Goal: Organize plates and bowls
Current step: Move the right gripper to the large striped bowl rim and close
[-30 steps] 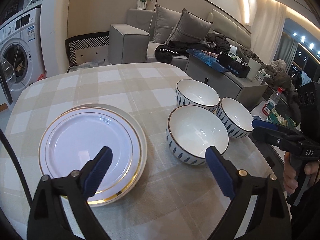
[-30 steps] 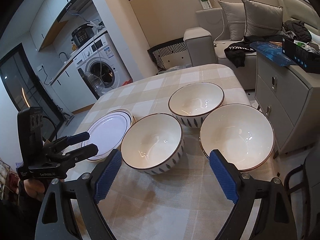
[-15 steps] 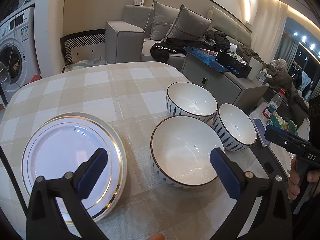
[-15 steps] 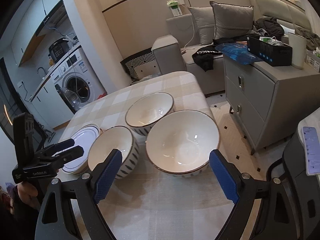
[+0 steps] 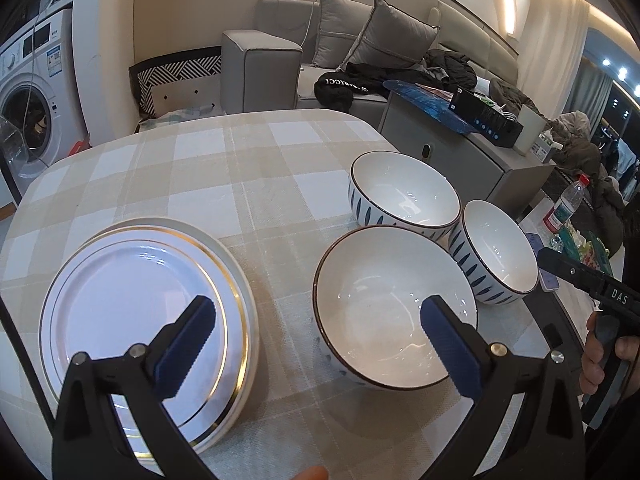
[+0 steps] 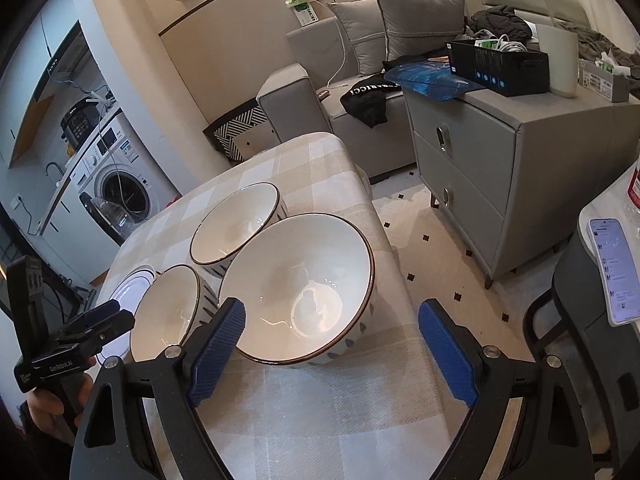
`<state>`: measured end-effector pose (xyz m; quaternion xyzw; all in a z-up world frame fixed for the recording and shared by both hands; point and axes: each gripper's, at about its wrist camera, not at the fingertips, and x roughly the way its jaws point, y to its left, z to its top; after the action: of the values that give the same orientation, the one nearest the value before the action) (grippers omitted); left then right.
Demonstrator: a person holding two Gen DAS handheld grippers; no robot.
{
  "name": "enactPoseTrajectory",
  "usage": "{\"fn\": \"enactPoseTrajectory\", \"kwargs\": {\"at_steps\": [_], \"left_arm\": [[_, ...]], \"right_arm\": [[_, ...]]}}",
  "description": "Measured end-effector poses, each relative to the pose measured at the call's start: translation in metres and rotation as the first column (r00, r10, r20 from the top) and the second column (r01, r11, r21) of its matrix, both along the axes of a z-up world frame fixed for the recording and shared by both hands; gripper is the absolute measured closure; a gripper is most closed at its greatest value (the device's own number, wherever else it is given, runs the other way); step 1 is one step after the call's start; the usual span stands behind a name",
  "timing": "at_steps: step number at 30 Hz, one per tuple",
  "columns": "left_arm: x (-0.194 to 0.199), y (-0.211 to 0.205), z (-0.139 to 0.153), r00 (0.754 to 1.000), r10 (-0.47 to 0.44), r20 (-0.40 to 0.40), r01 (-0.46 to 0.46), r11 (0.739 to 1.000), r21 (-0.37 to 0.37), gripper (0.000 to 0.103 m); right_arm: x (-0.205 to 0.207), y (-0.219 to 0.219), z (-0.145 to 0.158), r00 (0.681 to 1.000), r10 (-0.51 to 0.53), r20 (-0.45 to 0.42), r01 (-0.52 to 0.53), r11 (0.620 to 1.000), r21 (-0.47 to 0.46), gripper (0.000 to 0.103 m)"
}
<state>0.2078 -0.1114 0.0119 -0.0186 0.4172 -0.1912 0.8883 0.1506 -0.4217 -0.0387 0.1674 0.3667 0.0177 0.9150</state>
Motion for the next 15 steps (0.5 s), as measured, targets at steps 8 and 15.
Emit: {"fn": "enactPoseTrajectory", "kwargs": {"at_steps": [8,15], "left_arm": [[0.004,0.002,-0.001,1.0,0.002,-0.007,-0.002,1.0,-0.008,0.0],[0.007,0.003,-0.004,1.0,0.003,-0.017,-0.003,1.0,-0.004,0.0]], "right_arm": [[0.019,-0.003,-0.01,0.999,-0.009,-0.031,0.009,1.0,0.015,0.021],[0.034,-0.002,-0.026,0.997,0.0,-0.076,0.004,0.999,0.054,0.041]]}}
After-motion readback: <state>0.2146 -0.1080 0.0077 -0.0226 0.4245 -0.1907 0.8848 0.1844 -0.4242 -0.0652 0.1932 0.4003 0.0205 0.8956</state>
